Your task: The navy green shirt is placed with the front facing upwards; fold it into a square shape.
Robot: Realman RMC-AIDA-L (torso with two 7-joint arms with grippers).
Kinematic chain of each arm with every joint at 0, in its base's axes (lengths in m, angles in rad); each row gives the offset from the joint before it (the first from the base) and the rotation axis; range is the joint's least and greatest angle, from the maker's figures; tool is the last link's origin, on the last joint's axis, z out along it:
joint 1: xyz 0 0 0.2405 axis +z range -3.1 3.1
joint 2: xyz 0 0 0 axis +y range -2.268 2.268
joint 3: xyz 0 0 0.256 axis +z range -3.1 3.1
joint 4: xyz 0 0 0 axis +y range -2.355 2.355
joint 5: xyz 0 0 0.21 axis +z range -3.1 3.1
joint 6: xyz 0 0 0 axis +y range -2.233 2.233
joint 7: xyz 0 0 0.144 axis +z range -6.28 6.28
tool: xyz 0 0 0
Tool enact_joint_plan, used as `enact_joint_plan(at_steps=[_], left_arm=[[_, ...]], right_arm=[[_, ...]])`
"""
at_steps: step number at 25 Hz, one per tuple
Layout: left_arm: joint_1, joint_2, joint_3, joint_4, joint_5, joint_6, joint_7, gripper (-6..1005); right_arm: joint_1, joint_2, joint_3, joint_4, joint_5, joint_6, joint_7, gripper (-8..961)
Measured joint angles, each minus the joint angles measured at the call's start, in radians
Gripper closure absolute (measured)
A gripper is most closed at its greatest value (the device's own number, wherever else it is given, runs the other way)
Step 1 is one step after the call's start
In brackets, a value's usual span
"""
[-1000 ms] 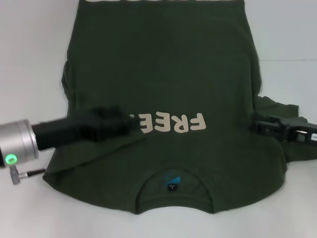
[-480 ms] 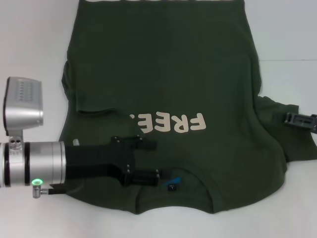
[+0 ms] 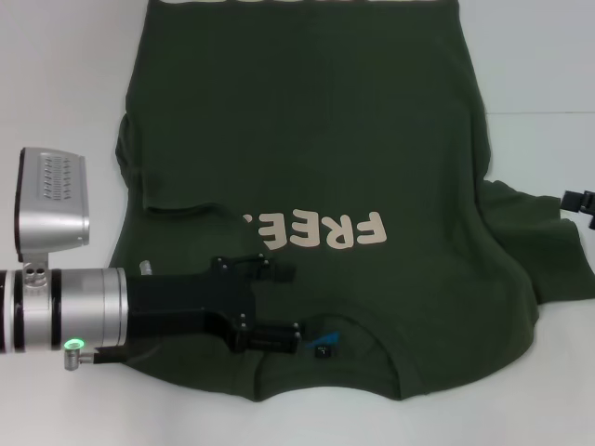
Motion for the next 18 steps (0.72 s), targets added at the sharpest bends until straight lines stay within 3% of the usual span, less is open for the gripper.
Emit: enact_joint_plan(at_steps=[4, 12, 18], left_arm=[[-0.008, 0.003, -0.001, -0.02, 0.0, -0.013, 0.0, 82], [-0.012, 0.005, -0.003, -0.023, 0.003, -0.029, 0.0, 80], [-0.014, 0.005, 0.002, -0.023, 0.004, -0.037, 0.0, 80]], right_arm=[[0.013, 0.006, -0.003, 0.009, -0.058, 0.087, 0.044, 90], [0.026, 0.015, -0.003, 0.012, -0.095, 0.114, 0.072, 92], [0.026, 0.044, -0.005, 0.014, -0.096, 0.154, 0.054, 93]])
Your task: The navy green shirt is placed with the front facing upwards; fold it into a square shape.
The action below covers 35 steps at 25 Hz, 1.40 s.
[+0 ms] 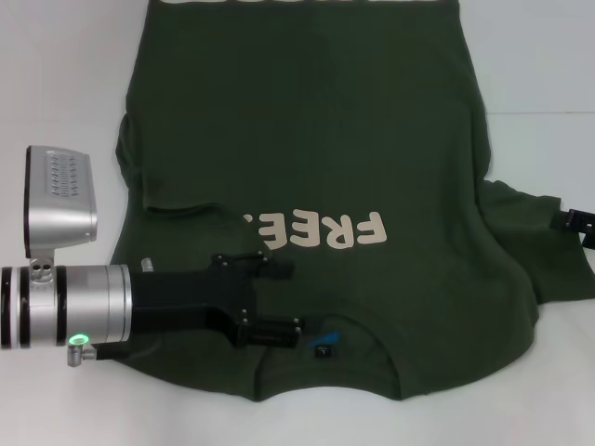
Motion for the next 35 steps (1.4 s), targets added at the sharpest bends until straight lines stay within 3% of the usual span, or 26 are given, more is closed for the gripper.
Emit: enact_joint_plan(at_steps=[12, 27, 35], left_arm=[[-0.004, 0.0, 0.001, -0.001, 0.002, -0.01, -0.001, 80], [-0.004, -0.001, 0.001, -0.002, -0.004, -0.008, -0.009, 81], [-0.008, 0.0, -0.002, -0.002, -0.004, -0.009, -0.009, 81]], right_arm=[[0.0, 0.016, -0.009, 0.013, -0.01, 0.045, -0.016, 151], [0.02, 0.006, -0.01, -0.003, -0.007, 0.044, -0.016, 214], [0.029, 0.026, -0.028, 0.01, -0.011, 0.068, -0.03, 246]])
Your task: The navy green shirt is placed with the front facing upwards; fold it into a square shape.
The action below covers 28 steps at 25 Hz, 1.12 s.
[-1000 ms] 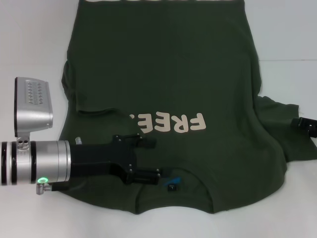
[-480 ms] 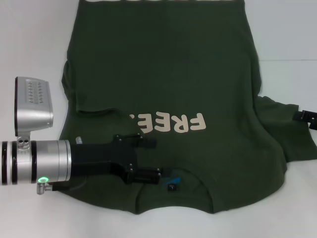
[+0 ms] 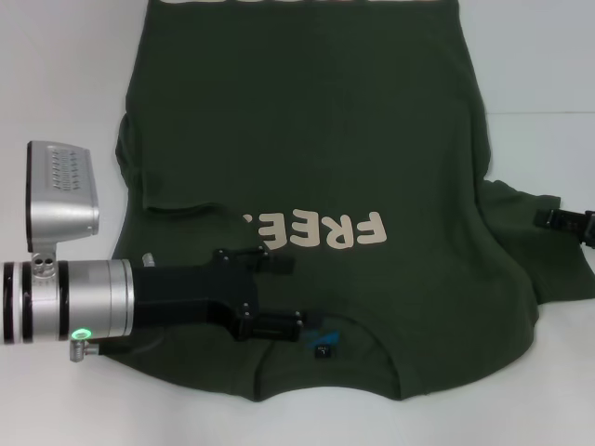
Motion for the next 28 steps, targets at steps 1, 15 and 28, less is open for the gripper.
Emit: enact_joint_plan(at_steps=[1, 15, 28], left_arm=[[0.0, 0.0, -0.001, 0.0, 0.001, 0.0, 0.0, 81], [-0.007, 0.0, 0.002, 0.001, 0.005, -0.012, -0.004, 81], [-0.007, 0.0, 0.001, 0.0, 0.004, -0.012, -0.024, 82]], right_arm=[[0.0, 0.0, 0.0, 0.0, 0.0, 0.0, 0.0, 250], [-0.03, 0.0, 0.014, -0.002, 0.006, -0.034, 0.0, 307], [-0.031, 0.001, 0.059, -0.009, 0.013, -0.099, -0.023, 476]])
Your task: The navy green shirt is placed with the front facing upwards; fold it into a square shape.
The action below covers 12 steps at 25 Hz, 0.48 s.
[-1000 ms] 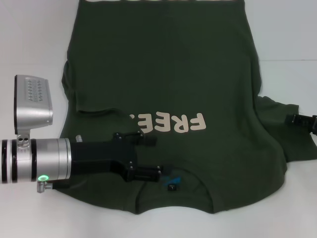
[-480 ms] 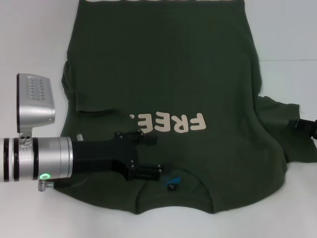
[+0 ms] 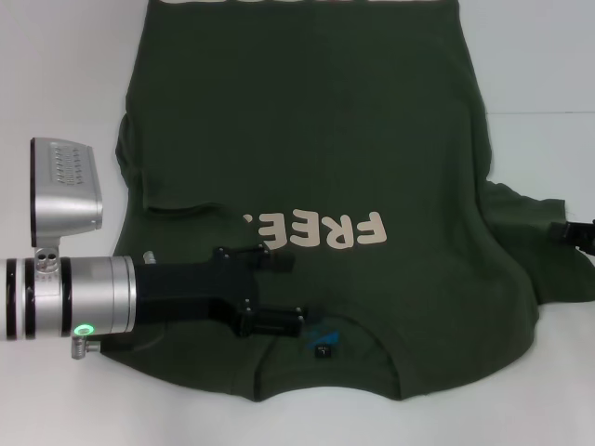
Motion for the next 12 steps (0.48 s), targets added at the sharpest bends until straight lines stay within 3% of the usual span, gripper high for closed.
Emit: enact_joint_plan(at_steps=[12], left_arm=[[-0.005, 0.001, 0.003, 0.0, -0.006, 0.003, 0.0, 82]], right_arm=[[-0.023, -0.01, 0.103, -0.002, 0.0, 0.003, -0.009, 941]])
